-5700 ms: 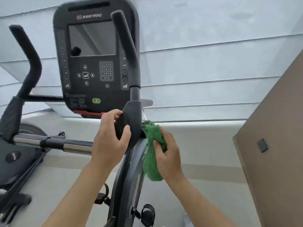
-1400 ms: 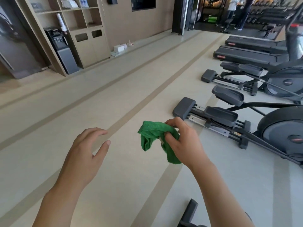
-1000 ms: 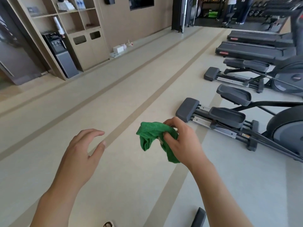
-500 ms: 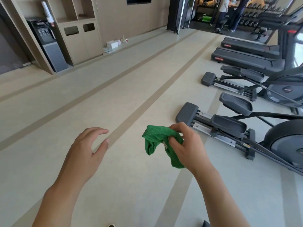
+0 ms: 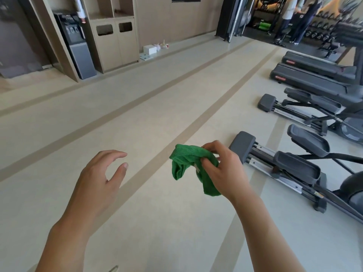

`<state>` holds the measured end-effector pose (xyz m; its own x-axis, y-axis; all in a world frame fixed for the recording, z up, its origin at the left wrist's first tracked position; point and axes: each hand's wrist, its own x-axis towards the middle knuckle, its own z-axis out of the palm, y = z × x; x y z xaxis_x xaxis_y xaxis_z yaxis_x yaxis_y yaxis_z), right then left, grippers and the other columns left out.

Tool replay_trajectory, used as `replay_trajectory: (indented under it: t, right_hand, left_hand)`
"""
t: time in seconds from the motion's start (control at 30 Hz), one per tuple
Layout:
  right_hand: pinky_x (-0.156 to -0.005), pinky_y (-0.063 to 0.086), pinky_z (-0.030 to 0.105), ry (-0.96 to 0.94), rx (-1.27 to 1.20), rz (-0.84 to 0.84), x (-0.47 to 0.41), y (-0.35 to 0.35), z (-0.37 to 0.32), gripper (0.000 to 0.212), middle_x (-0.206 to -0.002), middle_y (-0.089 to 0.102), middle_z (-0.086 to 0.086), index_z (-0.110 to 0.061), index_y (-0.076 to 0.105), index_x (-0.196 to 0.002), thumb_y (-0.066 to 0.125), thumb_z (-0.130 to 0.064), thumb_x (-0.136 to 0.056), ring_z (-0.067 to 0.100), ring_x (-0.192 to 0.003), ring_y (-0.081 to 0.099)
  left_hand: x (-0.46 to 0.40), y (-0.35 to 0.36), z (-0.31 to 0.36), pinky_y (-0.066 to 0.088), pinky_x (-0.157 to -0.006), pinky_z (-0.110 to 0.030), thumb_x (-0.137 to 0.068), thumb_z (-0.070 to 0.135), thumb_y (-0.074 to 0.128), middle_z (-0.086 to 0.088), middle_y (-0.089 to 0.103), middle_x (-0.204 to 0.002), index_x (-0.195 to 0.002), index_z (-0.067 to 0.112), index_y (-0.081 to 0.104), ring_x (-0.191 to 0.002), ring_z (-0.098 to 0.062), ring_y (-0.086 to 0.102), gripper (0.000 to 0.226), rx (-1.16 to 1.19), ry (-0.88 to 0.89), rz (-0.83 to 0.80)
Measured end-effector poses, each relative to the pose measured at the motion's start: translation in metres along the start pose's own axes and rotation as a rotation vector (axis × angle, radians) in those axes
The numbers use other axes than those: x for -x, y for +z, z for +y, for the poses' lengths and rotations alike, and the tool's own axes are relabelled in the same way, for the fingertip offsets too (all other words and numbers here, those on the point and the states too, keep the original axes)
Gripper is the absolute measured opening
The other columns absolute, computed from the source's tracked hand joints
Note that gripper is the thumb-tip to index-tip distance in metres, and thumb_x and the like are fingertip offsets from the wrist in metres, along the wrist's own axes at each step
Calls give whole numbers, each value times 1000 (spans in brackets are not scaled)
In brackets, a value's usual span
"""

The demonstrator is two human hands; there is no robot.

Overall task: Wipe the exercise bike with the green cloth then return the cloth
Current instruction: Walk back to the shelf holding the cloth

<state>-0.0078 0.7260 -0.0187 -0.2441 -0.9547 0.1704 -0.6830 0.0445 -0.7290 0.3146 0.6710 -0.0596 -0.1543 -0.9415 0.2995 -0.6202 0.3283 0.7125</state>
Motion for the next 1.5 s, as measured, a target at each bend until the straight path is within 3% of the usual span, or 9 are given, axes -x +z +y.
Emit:
replay_trajectory:
  t: [0.13, 0.6, 0.87, 1.1, 1.5]
  right_hand:
    - [-80, 60, 46, -34, 2, -30, -36, 18, -14, 15, -105, 69, -22, -37, 60, -100, 59, -26, -89, 6, -92, 67]
    - [-80, 61, 43, -128, -71, -138, -238, 67, -12, 17, -102, 71, -25, -39, 63, -101, 60, -28, -89, 2, -92, 67]
    - [-76, 61, 42, -99, -139, -96, -382, 44, 30, 14, -98, 72, -21, -35, 64, -99, 60, -25, -90, 4, -89, 67]
    - [-73, 60, 42, -61, -150, -98, -461, 50, 60, 14, -93, 71, -17, -34, 64, -97, 62, -23, -90, 7, -83, 67]
    - [-60, 56, 31, -35, -121, -88, -568, 124, 29, 14, -91, 73, -19, -36, 62, -95, 60, -24, -88, 5, -73, 69]
  left_hand:
    - [-26, -7, -24, 50, -91, -28, -103, 34, 61, 24, 61, -129, -123, 38, 65, -118, -1, 59, 22, 19, -23, 33]
    - [-190, 15, -57, 46, -97, -27, -101, 38, 60, 31, 58, -124, -123, 37, 66, -120, -1, 58, 23, -73, -49, 127]
    - [-339, 62, -37, 45, -98, -28, -101, 35, 59, 23, 58, -121, -122, 32, 68, -119, -7, 59, 22, -206, 11, 108]
    - [-417, 97, -39, 48, -99, -32, -101, 39, 57, 20, 59, -123, -123, 31, 68, -120, -10, 59, 26, -251, 24, 32]
    - [-541, 95, -122, 46, -102, -31, -100, 35, 62, 18, 61, -126, -127, 30, 67, -123, -12, 60, 28, -199, 59, 34]
